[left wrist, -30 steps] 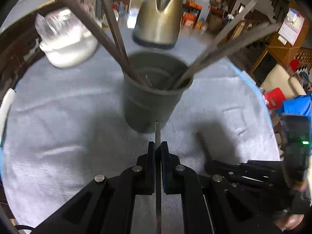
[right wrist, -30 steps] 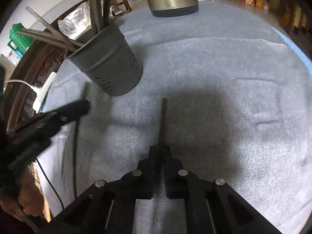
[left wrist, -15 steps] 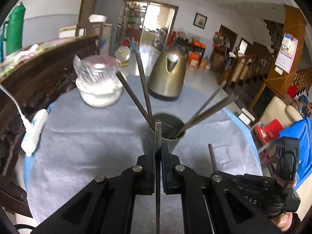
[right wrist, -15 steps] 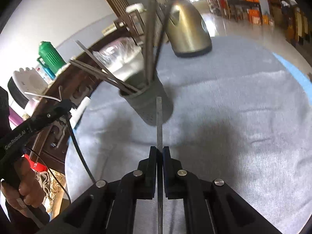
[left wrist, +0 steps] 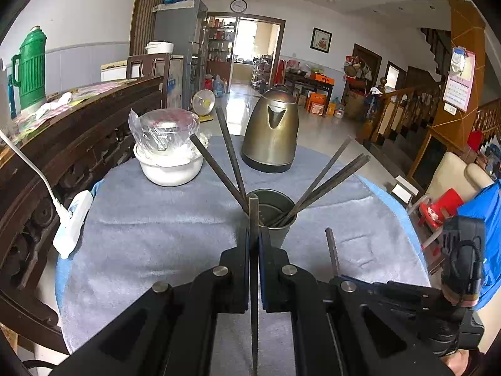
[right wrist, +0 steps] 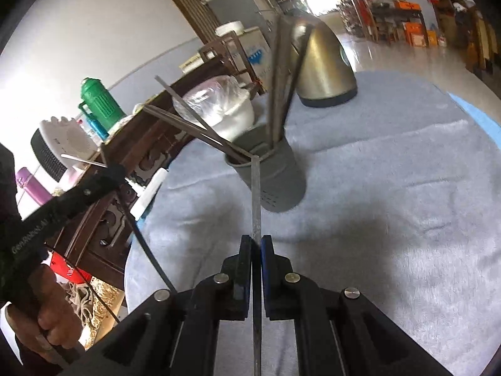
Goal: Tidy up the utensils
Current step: 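Raise both held chopsticks upright above the grey holder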
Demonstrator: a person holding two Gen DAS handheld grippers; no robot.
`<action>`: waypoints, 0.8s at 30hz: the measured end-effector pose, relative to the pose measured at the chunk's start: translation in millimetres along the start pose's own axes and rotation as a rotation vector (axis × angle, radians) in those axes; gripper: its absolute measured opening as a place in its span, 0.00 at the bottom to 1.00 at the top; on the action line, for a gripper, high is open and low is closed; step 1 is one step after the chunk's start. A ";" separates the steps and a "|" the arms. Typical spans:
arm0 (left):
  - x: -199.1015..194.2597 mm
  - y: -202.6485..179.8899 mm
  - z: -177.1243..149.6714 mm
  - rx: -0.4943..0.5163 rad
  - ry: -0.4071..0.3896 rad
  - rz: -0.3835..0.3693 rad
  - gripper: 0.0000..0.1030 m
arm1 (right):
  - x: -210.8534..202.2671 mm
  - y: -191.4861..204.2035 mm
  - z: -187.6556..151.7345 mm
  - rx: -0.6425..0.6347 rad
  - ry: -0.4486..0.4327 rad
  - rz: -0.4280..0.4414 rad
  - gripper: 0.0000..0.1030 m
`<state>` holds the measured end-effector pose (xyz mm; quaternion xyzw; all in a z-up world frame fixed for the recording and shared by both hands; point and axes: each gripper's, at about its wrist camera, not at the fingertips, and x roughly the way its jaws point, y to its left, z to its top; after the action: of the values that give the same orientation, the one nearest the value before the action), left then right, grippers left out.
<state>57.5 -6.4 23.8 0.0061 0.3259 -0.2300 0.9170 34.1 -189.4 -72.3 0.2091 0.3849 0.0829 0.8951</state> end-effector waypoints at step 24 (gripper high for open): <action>-2.8 -1.2 -1.6 -0.006 0.006 -0.010 0.05 | -28.9 -12.6 6.3 0.100 -0.125 0.164 0.06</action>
<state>54.2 -6.1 24.4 0.0025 0.3292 -0.2335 0.9149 18.6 -211.6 -55.1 0.2890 0.3135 0.1232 0.8961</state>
